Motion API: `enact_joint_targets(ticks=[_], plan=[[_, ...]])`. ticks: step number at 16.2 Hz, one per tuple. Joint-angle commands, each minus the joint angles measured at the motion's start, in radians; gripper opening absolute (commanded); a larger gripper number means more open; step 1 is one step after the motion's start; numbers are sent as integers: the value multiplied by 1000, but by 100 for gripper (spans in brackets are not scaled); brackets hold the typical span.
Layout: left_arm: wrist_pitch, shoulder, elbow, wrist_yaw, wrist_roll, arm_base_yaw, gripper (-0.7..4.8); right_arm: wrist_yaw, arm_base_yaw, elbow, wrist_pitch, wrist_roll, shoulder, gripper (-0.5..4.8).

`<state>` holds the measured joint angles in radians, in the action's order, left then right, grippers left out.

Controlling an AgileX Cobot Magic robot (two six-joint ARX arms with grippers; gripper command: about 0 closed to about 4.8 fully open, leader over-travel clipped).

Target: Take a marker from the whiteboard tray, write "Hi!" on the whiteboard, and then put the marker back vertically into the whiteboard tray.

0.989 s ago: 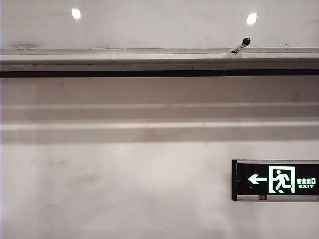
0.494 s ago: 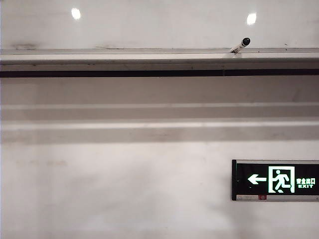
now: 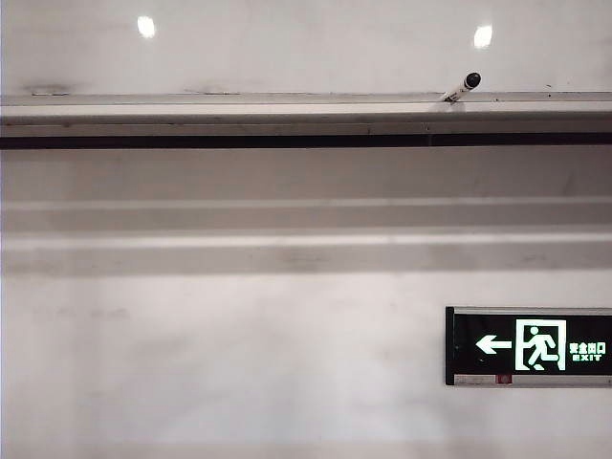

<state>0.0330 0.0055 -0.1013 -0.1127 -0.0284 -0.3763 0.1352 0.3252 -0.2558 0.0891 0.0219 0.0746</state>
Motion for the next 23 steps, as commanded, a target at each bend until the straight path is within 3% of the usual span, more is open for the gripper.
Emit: enact_joint_targets(ticks=[1,3,9,12,15,23], plan=[[-18,-3,14,92,-4,173,-6,1,2,-5,-10,4,0,86],[-16,-3,53,102,34,246,-6,1,2,-5,-10,4,-1,86],[-49,-3,94,26,124,274,-6,1,2,-5,-10,4,-1,86],[-41,-3,94,26,125,315,-6,1,1,-5,-10,4,-1,86],[-35,-3,94,21,126,318,22,1,2,-5,-10,4,-1,86],[-39,-3,94,23,126,317,22,1,2,-5,-10,4,-1,86]])
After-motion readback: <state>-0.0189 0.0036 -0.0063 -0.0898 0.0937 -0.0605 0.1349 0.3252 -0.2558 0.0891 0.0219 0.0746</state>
